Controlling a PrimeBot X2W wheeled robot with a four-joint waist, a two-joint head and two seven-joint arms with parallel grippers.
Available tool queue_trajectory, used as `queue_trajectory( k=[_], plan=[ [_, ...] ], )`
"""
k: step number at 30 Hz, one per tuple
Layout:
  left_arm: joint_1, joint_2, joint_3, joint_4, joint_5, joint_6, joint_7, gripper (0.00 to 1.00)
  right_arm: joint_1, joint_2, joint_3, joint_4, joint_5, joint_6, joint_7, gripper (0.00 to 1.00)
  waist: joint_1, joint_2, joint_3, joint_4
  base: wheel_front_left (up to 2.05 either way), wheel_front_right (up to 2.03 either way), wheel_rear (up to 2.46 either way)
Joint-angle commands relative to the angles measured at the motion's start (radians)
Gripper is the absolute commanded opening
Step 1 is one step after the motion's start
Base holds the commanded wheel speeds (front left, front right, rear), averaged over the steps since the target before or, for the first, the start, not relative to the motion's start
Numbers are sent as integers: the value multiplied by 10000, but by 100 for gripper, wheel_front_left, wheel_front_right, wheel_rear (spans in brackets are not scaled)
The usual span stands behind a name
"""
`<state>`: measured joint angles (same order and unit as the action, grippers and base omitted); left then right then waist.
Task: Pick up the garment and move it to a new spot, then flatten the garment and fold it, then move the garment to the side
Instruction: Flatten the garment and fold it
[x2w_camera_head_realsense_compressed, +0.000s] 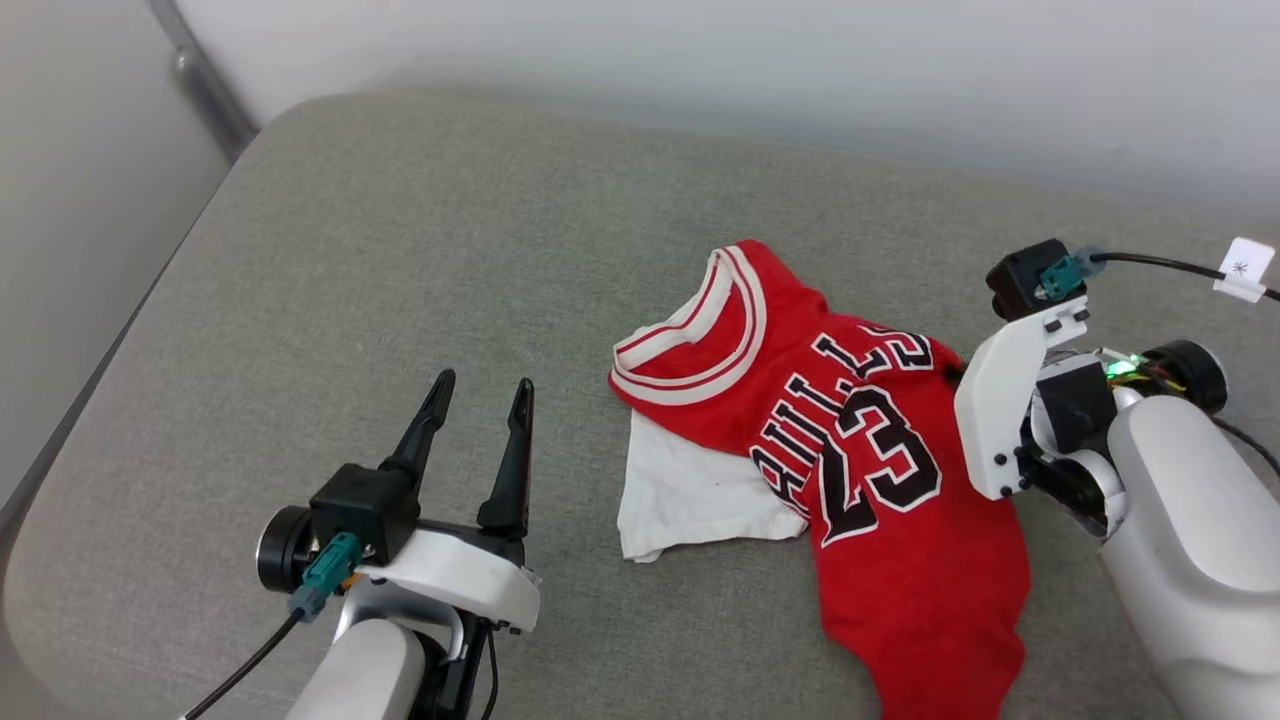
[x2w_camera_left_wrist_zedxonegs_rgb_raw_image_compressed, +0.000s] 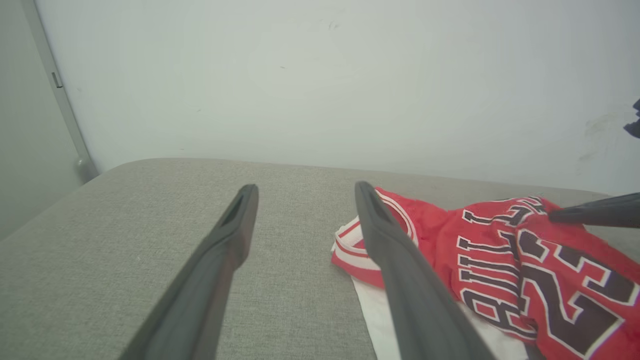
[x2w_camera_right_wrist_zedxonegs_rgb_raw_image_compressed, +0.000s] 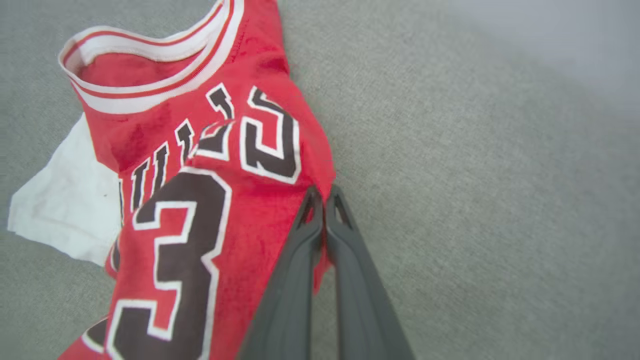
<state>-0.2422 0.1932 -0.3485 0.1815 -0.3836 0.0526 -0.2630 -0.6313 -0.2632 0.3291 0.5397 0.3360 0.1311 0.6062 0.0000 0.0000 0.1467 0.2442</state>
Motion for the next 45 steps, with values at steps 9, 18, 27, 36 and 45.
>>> queue_trajectory(
  k=[9, 18, 27, 36, 45],
  plan=[
    [774, 172, 157, -68, -39, 254, 34, 100, 2597, -2, -1889, -2699, -1094, -7, -184, 0, 0, 0, -1045, -1323, 0, 0, 0],
    [1338, 408, 224, -428, -144, 541, 433, 100, 7234, 1529, -2850, -4421, -1168, -5, 717, 29, 0, 0, -1316, -1932, 0, 0, 0],
    [1815, 612, 256, -690, -245, 744, 703, 100, 7461, 2108, -3811, -5260, -1200, -7, -3241, 100, 0, 0, -1540, -2143, 0, 0, 0],
    [2069, 791, 300, -831, -284, 932, 865, 100, 6988, 2136, -3666, -5655, -1679, -7, -6275, 100, 0, 0, -1724, -2175, 0, 0, 0],
    [1832, 993, 150, -882, -234, 864, 1223, 100, 7116, 2139, -3538, -5763, -1668, -7, -6638, 100, 0, 0, -1764, -2326, 0, 0, 0]
  ],
)
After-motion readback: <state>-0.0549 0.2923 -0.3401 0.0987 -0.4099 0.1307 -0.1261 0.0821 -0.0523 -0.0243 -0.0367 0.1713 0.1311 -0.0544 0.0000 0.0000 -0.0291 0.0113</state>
